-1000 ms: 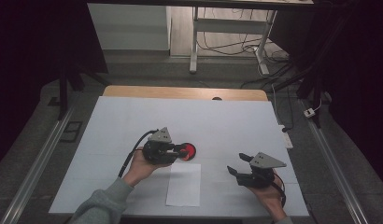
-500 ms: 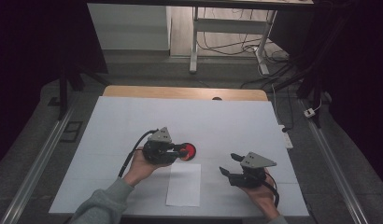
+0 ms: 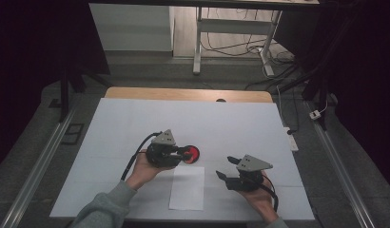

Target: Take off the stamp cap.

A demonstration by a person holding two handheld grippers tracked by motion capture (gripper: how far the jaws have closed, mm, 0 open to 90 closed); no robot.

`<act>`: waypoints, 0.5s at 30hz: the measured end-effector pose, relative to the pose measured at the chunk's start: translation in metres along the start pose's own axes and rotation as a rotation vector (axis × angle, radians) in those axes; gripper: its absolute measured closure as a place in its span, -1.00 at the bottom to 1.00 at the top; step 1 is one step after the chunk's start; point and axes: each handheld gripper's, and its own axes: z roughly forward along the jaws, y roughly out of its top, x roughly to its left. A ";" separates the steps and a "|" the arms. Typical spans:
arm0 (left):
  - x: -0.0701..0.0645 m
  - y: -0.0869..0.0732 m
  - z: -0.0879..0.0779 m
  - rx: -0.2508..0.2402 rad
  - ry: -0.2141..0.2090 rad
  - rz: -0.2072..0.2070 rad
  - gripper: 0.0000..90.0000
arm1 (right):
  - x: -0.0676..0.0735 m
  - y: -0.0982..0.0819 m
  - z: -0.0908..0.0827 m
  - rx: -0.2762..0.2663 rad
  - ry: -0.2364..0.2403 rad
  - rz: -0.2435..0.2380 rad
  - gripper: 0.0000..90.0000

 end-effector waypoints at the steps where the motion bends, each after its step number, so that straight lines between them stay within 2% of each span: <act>1: 0.000 0.000 0.000 0.000 0.001 0.000 0.61 | 0.002 0.001 0.002 0.000 0.008 -0.003 -0.30; 15: 0.000 0.000 0.000 0.001 0.000 0.006 0.61 | 0.013 0.007 0.014 0.008 0.036 -0.033 -0.30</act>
